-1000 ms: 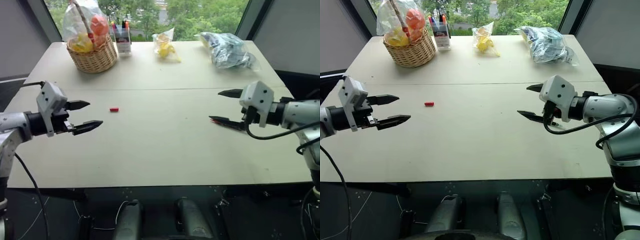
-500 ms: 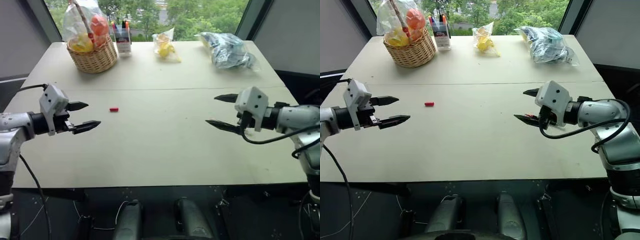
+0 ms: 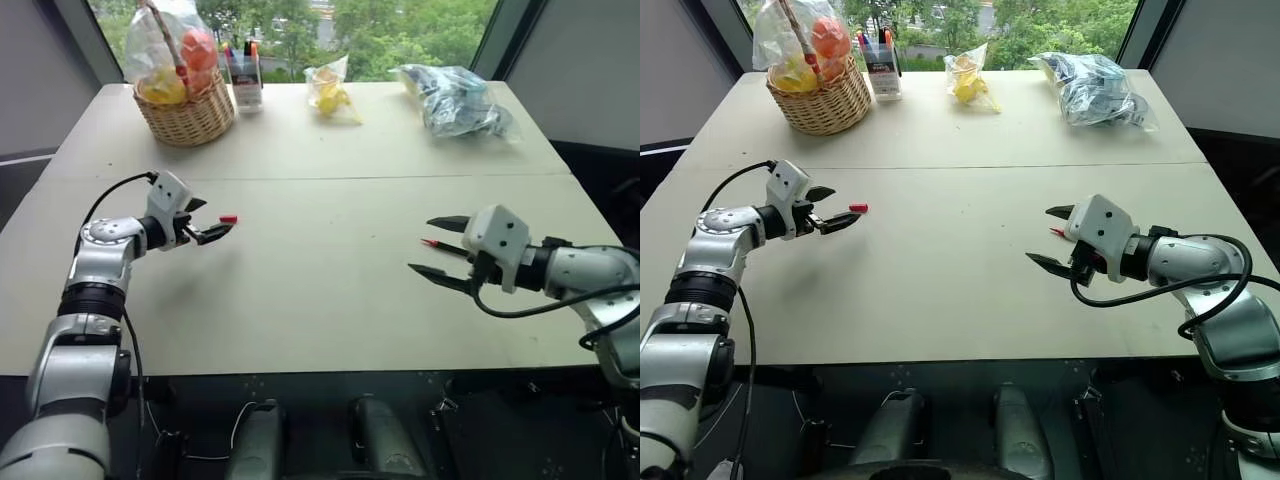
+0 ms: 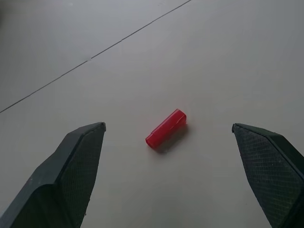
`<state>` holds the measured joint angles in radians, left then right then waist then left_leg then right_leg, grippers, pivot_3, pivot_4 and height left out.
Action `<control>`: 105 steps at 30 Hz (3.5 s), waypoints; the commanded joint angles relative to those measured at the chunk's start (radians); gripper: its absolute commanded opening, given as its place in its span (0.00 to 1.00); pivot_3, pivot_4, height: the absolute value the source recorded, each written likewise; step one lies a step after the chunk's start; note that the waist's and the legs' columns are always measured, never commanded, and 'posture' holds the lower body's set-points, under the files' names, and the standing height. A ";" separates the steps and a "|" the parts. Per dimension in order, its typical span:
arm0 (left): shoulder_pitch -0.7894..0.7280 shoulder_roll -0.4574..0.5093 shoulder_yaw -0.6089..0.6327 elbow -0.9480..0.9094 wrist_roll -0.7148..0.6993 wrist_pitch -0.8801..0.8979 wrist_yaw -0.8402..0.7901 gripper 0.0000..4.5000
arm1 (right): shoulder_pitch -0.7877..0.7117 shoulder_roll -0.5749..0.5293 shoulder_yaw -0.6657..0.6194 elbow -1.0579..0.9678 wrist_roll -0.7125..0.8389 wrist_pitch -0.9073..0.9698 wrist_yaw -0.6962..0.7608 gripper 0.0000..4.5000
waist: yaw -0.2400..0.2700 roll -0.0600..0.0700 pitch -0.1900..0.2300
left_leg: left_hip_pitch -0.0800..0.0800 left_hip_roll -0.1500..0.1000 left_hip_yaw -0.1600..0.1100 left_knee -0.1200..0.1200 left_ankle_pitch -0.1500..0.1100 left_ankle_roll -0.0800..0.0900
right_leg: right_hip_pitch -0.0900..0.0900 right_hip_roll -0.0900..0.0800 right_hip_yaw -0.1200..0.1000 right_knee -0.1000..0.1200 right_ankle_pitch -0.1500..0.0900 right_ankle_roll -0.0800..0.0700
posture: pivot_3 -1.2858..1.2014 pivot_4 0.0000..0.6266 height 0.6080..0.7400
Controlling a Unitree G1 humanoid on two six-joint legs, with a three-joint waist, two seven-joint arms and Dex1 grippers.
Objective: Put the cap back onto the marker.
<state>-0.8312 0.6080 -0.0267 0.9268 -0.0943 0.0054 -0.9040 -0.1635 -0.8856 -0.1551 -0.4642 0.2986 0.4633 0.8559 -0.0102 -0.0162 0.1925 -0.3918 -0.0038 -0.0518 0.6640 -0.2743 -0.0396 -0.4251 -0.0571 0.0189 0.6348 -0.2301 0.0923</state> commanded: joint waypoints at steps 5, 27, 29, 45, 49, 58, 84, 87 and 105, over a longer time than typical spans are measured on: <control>-0.135 -0.034 -0.043 0.219 0.135 -0.102 0.131 0.99 | 0.160 0.024 -0.168 -0.186 0.021 0.074 -0.091 0.89 | 0.000 0.000 0.000 | 0.000 0.000 0.000 0.000 0.000 0.000 | 0.000 0.000 0.000 0.000 0.000 0.000 | 0.52 0.24 1.00; -0.091 -0.121 0.029 0.339 0.130 0.005 0.033 0.99 | 0.150 -0.025 -0.199 -0.222 0.019 0.124 -0.114 0.89 | 0.002 -0.001 -0.003 | 0.006 -0.001 0.000 0.001 0.000 0.000 | 0.009 -0.001 0.000 -0.001 0.000 0.001 | 0.52 0.24 1.00; -0.090 -0.128 0.030 0.336 0.129 0.009 0.024 0.99 | 0.152 -0.026 -0.201 -0.223 0.018 0.123 -0.112 0.89 | 0.004 -0.001 -0.003 | 0.009 -0.001 -0.001 0.000 0.000 0.000 | 0.012 -0.001 -0.001 -0.002 0.000 0.001 | 0.52 0.24 1.00; -0.083 -0.189 0.022 0.310 0.137 0.000 0.000 0.59 | 0.159 -0.066 -0.241 -0.216 0.024 0.128 -0.084 0.89 | 0.025 0.000 -0.004 | 0.017 -0.003 -0.001 0.000 -0.001 0.002 | 0.021 -0.005 -0.002 -0.004 -0.002 0.004 | 0.52 0.24 1.00; -0.084 -0.195 0.022 0.301 0.136 -0.002 0.003 0.59 | 0.161 -0.068 -0.246 -0.216 0.022 0.129 -0.082 0.89 | 0.025 0.001 -0.004 | 0.017 -0.003 -0.001 0.000 -0.001 0.002 | 0.022 -0.005 -0.002 -0.004 -0.002 0.004 | 0.52 0.24 1.00; -0.052 -0.200 -0.018 0.242 0.147 -0.024 -0.089 0.59 | 0.154 -0.093 -0.249 -0.220 0.036 0.148 -0.058 0.89 | 0.025 0.001 -0.004 | 0.017 -0.004 -0.001 0.000 -0.001 0.002 | 0.022 -0.006 -0.002 -0.005 -0.002 0.004 | 0.52 0.24 1.00; -0.050 -0.236 -0.019 0.226 0.157 -0.038 -0.060 0.47 | 0.140 -0.121 -0.257 -0.210 0.043 0.164 -0.029 0.89 | 0.046 0.001 -0.004 | 0.016 -0.005 -0.001 0.000 -0.002 0.002 | 0.022 -0.007 -0.002 -0.007 -0.004 0.003 | 0.52 0.24 1.00; -0.052 -0.237 -0.020 0.227 0.160 -0.037 -0.059 0.19 | 0.141 -0.121 -0.256 -0.206 0.039 0.159 -0.029 0.89 | 0.049 0.001 -0.004 | 0.016 -0.005 -0.001 0.000 -0.002 0.002 | 0.022 -0.007 -0.002 -0.007 -0.004 0.003 | 0.52 0.24 1.00; 0.072 -0.247 -0.038 -0.056 0.097 -0.063 -0.187 0.09 | 0.125 -0.108 -0.210 -0.178 0.031 0.136 -0.037 0.89 | 0.049 0.001 -0.004 | 0.014 -0.004 -0.001 -0.001 -0.002 0.003 | 0.021 -0.007 -0.002 -0.009 -0.004 0.002 | 0.52 0.24 1.00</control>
<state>-0.7920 0.3815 -0.0139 0.9093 0.0060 -0.0655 -1.0272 -0.0205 -0.9905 -0.3588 -0.6404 0.3347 0.6214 0.8257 0.0386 -0.0151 0.1884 -0.3787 -0.0082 -0.0533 0.6629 -0.2764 -0.0366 -0.4048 -0.0640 0.0168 0.6249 -0.2345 0.0941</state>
